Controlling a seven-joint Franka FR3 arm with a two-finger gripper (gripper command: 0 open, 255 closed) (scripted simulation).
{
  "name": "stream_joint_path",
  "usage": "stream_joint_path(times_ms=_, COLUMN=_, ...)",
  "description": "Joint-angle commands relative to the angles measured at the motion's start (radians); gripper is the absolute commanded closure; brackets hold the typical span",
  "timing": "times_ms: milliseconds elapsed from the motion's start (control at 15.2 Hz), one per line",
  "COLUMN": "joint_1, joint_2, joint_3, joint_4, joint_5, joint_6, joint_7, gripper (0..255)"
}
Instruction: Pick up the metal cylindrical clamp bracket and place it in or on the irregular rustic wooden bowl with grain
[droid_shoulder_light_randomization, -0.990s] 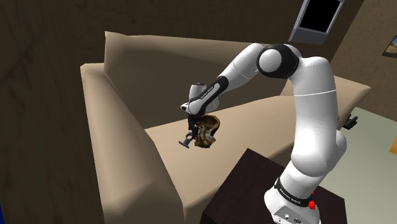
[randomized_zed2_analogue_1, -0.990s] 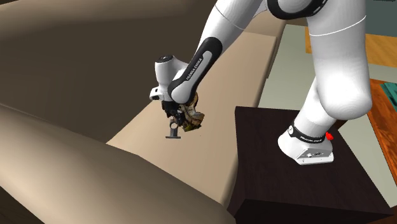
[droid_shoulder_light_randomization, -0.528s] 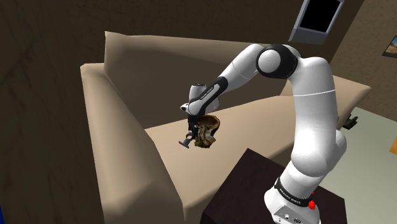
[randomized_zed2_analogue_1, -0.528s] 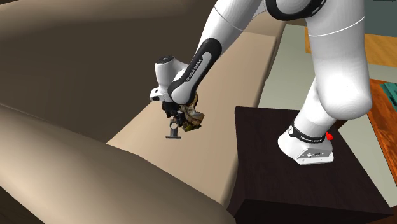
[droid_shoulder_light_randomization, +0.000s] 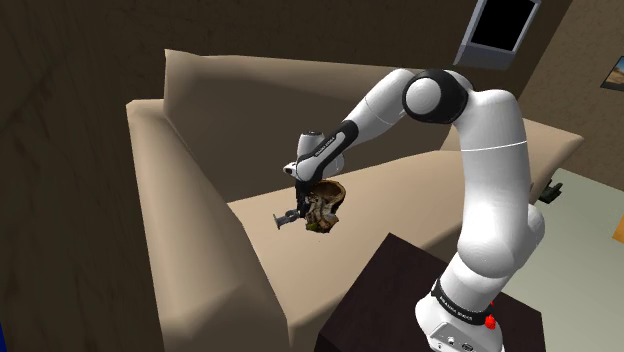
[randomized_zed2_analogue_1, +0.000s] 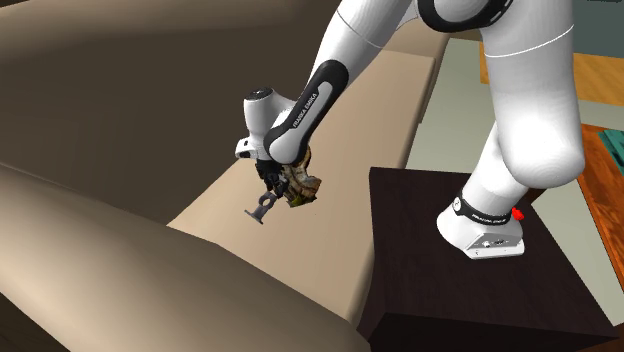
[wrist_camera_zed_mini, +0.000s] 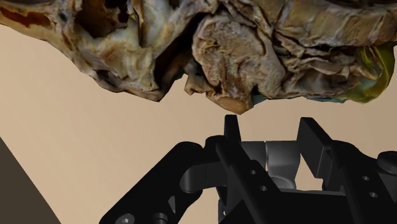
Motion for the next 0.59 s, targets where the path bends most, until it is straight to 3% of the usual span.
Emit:
stream_joint_path(times_ms=0, joint_1=0.000, joint_2=0.000, joint_3=0.000, joint_4=0.000, joint_5=0.000, joint_6=0.000, joint_7=0.000, gripper=255)
stream_joint_path(times_ms=528, joint_1=-0.009, joint_2=-0.080, joint_3=0.012, joint_4=-0.012, joint_5=0.015, joint_6=-0.068, joint_7=-0.009, gripper=255)
